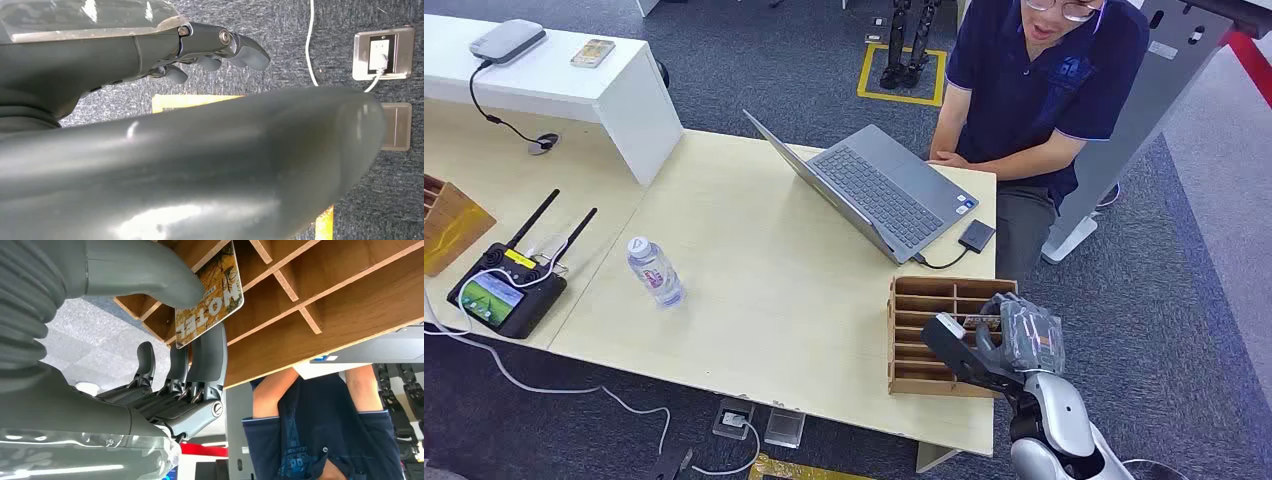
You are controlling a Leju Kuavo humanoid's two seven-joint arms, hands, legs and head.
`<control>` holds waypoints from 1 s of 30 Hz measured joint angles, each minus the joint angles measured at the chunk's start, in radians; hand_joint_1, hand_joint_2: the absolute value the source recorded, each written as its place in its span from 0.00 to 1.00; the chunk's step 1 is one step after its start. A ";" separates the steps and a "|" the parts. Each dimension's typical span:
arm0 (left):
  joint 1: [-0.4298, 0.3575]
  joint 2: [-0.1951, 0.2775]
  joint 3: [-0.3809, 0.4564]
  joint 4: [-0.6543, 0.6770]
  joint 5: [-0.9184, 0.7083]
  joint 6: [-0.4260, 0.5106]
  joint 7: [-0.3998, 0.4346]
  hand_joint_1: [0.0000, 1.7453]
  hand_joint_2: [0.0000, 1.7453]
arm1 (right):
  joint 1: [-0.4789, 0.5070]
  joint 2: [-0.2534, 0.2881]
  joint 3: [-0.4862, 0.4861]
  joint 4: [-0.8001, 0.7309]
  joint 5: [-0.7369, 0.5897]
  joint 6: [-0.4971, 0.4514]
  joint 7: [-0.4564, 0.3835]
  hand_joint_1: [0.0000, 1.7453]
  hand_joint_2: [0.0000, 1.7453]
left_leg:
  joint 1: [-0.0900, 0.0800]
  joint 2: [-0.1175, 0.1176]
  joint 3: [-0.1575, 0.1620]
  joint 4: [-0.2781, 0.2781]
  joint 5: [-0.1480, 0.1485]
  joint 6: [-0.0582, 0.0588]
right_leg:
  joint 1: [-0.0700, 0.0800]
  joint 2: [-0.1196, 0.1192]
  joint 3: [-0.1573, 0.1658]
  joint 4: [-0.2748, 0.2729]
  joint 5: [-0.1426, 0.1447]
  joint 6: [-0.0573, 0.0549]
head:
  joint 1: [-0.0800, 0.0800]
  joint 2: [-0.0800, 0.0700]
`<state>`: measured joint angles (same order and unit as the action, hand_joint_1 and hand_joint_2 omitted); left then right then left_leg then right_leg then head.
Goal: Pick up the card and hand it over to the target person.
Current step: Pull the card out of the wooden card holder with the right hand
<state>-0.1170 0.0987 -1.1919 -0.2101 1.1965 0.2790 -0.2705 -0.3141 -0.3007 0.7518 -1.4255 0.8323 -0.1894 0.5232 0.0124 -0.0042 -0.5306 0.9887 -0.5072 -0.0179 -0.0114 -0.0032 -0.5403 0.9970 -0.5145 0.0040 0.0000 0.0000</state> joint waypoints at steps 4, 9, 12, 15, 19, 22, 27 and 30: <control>0.000 0.001 -0.001 0.000 0.000 0.000 0.002 0.00 0.00 | 0.002 -0.003 -0.001 -0.003 -0.002 -0.004 0.003 0.73 1.00 | 0.000 0.000 0.000 0.000 0.000 0.000 | 0.000 0.000 0.000 0.000 0.000 0.000 | 0.000 0.000; 0.000 0.001 -0.001 0.001 0.000 0.000 0.005 0.00 0.00 | 0.001 -0.003 0.000 -0.004 -0.003 -0.005 0.004 0.75 1.00 | 0.000 0.000 0.000 0.000 0.000 0.000 | 0.000 0.000 0.000 0.000 0.000 0.000 | 0.000 0.000; 0.000 0.001 0.000 0.001 0.001 0.002 0.006 0.00 0.00 | -0.001 -0.001 0.000 -0.002 -0.004 -0.008 0.004 0.79 1.00 | 0.000 0.000 0.000 0.000 0.000 0.000 | 0.000 0.000 0.000 0.000 0.000 0.000 | 0.000 0.000; 0.000 0.000 -0.001 0.000 0.000 0.003 0.009 0.00 0.00 | -0.004 0.002 0.001 0.003 -0.006 -0.011 0.001 0.85 1.00 | 0.000 0.000 0.000 0.000 0.000 0.000 | 0.000 0.000 0.000 0.000 0.000 0.000 | 0.000 0.000; -0.001 0.000 -0.018 -0.003 -0.017 -0.002 0.006 0.00 0.00 | -0.007 0.005 0.003 0.006 -0.008 -0.012 -0.002 0.85 1.00 | 0.000 0.000 0.000 0.000 0.000 0.000 | 0.000 0.000 0.000 0.000 0.000 0.000 | 0.000 0.000; 0.000 -0.001 -0.008 -0.004 -0.008 -0.009 -0.002 0.00 0.00 | -0.008 0.003 0.002 0.004 -0.009 -0.011 -0.002 0.85 1.00 | 0.000 0.001 0.000 0.000 0.000 0.000 | 0.000 0.001 0.000 0.000 0.000 0.000 | 0.000 0.000; 0.000 -0.001 0.002 0.001 0.001 -0.009 0.004 0.00 0.00 | -0.024 -0.014 0.002 -0.023 -0.046 0.052 0.016 0.85 1.00 | 0.000 0.000 0.000 0.000 0.000 0.000 | 0.000 0.001 0.000 0.000 0.000 0.000 | 0.000 0.000; 0.000 0.004 0.003 0.000 0.003 -0.009 0.008 0.00 0.00 | -0.051 -0.051 0.012 -0.087 -0.082 0.163 0.073 0.85 1.00 | 0.000 0.000 -0.001 0.001 0.000 0.000 | 0.000 0.001 -0.001 0.001 0.000 0.000 | 0.000 0.000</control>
<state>-0.1172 0.1023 -1.1886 -0.2096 1.1990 0.2700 -0.2624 -0.3651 -0.3522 0.7640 -1.5120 0.7502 -0.0263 0.5966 0.0120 -0.0037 -0.5315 0.9897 -0.5076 -0.0178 -0.0118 -0.0026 -0.5415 0.9983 -0.5148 0.0042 0.0000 0.0000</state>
